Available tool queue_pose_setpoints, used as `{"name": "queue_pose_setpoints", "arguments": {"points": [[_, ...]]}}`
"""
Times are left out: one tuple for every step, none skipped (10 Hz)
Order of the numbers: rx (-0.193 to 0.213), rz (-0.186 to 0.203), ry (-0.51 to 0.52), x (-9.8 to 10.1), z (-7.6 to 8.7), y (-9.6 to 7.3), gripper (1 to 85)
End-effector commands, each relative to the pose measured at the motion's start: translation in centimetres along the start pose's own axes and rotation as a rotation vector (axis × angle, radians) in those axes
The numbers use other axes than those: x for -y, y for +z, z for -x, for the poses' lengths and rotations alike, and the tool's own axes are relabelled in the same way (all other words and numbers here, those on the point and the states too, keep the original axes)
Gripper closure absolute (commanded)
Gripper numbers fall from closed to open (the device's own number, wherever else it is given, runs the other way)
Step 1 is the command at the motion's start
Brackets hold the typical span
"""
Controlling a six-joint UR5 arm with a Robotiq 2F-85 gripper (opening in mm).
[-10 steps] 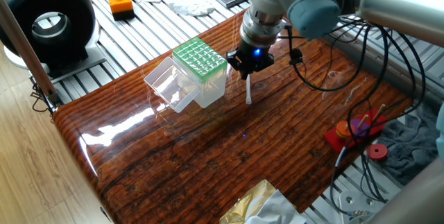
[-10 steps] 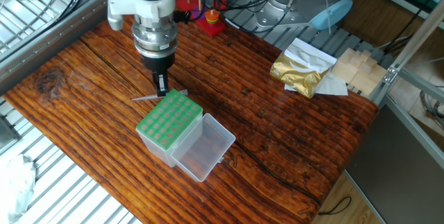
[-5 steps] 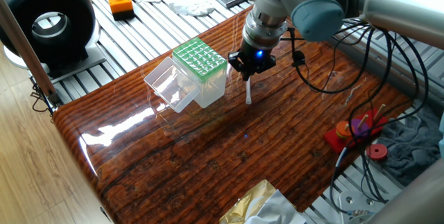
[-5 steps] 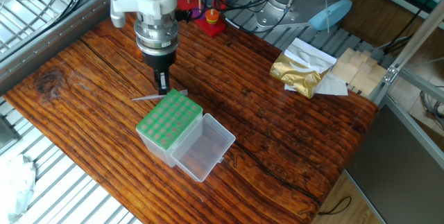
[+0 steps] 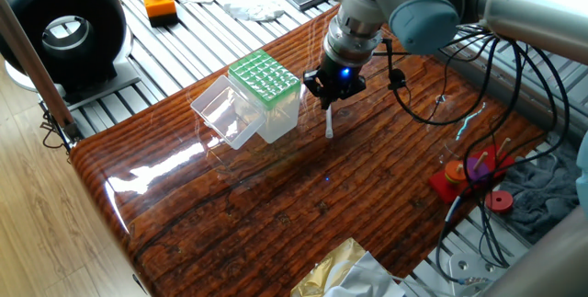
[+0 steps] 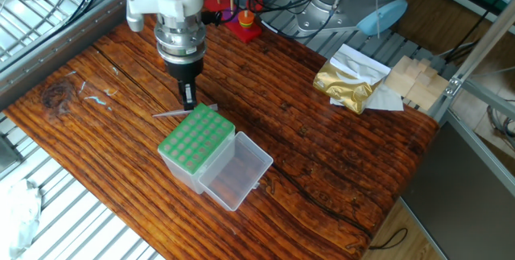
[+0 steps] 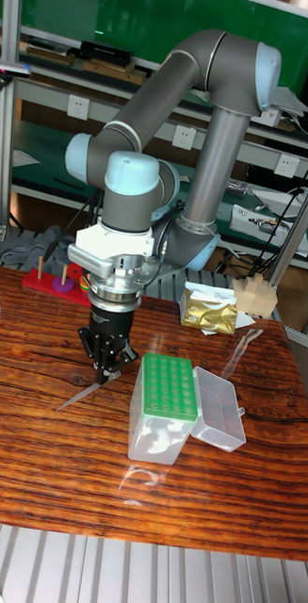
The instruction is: Insert a large pipette tip into the holder for large pipette tips
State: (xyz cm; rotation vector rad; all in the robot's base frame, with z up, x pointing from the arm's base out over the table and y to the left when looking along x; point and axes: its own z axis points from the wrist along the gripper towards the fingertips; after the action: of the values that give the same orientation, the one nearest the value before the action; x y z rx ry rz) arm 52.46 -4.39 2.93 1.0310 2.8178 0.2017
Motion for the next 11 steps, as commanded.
{"name": "queue_pose_setpoints", "arguments": {"points": [[-0.027, 0.056, 0.018, -1.4, -0.6, -0.1, 84.7], [-0.008, 0.039, 0.006, -0.9, -0.1, -0.1, 84.7], [0.006, 0.051, -0.003, -1.2, 0.4, -0.1, 84.7], [0.039, 0.06, -0.042, -1.5, 1.2, -0.1, 84.7], [0.068, 0.073, -0.124, -2.1, 2.0, -0.1, 84.7], [0.079, 0.087, -0.201, -3.0, 2.2, 0.0, 84.7], [0.091, 0.097, -0.228, -3.8, 2.2, 0.1, 84.7], [0.093, 0.092, -0.253, -4.3, 1.9, 0.2, 84.7], [0.092, 0.064, -0.306, -3.9, 1.7, 0.2, 84.7], [0.048, 0.013, -0.362, -2.8, 0.6, 0.2, 84.7], [0.005, -0.018, -0.395, -1.9, -0.2, 0.4, 84.7]]}}
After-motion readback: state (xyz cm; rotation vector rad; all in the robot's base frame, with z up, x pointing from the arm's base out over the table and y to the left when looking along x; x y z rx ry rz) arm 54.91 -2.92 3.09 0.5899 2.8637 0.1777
